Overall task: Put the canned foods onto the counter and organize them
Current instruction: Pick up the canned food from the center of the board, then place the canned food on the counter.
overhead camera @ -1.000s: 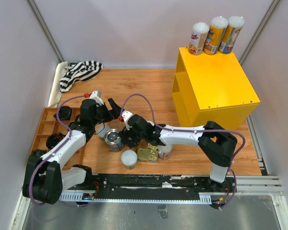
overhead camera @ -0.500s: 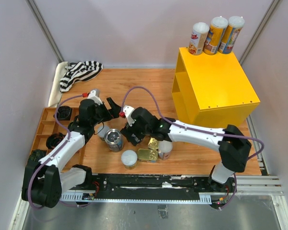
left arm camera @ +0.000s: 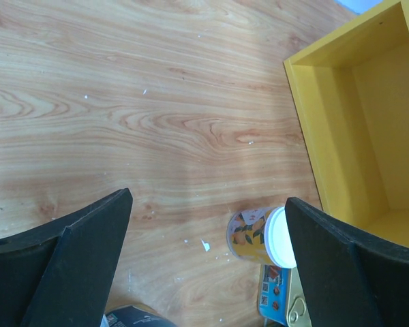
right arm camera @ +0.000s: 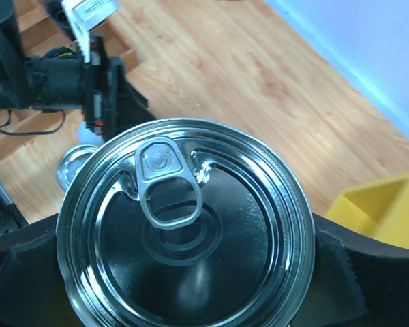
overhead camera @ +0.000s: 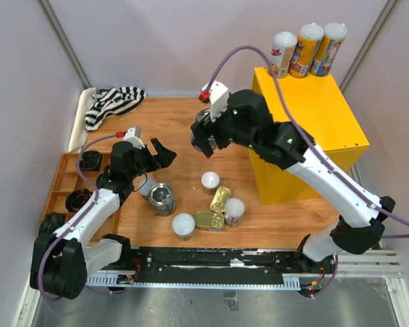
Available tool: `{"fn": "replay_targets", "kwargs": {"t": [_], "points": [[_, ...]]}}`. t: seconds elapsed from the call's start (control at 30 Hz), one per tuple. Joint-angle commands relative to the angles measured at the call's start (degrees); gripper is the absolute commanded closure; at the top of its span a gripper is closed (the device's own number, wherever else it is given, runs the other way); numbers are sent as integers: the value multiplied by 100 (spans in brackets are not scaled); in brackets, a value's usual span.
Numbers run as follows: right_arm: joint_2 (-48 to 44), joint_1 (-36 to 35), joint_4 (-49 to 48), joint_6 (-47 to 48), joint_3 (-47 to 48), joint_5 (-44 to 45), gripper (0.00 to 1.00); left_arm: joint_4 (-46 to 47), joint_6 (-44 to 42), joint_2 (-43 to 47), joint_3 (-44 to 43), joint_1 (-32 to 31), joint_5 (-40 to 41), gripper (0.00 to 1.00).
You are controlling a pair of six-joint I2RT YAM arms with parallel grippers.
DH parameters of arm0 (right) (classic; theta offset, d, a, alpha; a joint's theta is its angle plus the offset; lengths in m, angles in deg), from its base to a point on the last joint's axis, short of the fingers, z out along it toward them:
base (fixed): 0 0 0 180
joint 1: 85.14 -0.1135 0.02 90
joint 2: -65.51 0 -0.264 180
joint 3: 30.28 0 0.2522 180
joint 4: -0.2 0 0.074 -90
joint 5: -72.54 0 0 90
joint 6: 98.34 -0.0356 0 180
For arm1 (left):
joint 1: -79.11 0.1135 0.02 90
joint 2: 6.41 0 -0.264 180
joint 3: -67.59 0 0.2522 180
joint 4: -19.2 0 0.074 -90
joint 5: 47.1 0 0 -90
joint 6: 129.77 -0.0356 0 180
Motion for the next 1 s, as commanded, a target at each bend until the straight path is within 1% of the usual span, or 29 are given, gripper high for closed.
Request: {"fn": "replay_targets", "kwargs": {"t": [0.0, 0.1, 0.27, 0.47, 0.53, 0.6, 0.7, 0.77, 0.87, 0.9, 0.93, 0.97], "points": [[-227, 382, 1070, 265, 1435, 414, 99, 241, -26, 118, 89, 44, -182, 1], [-277, 673, 1433, 313, 1924, 886, 99, 305, -14, 72, 96, 45, -276, 1], [-415, 1610, 1913, 147, 2424, 1075, 99, 435, 66, -45, 65, 46, -494, 2], [-456, 2809, 2321, -70, 2562, 1207, 99, 446, 79, -82, 18, 40, -530, 3], [-379, 3233, 2434, -138, 2682, 1098, 99, 386, 51, -77, -2, 39, -508, 3], [-212, 3680, 2597, -237, 2905, 775, 99, 366, 53, -88, -6, 39, -509, 4], [58, 4091, 2748, -291, 3108, 628, 99, 367, 74, -126, -50, 39, -571, 3], [124, 4377, 2706, -350, 3003, 497, 99, 336, 68, -129, -131, 39, -592, 4], [46, 4766, 2412, -516, 2571, 152, 99, 226, 12, -108, -258, 36, -529, 3], [28, 4881, 2332, -570, 2482, 47, 97, 198, -7, -110, -287, 38, -512, 3], [24, 4964, 2273, -603, 2405, -27, 87, 175, -23, -108, -308, 39, -492, 3], [11, 5011, 2202, -612, 2333, -58, 73, 145, -36, -120, -331, 36, -468, 3]]}}
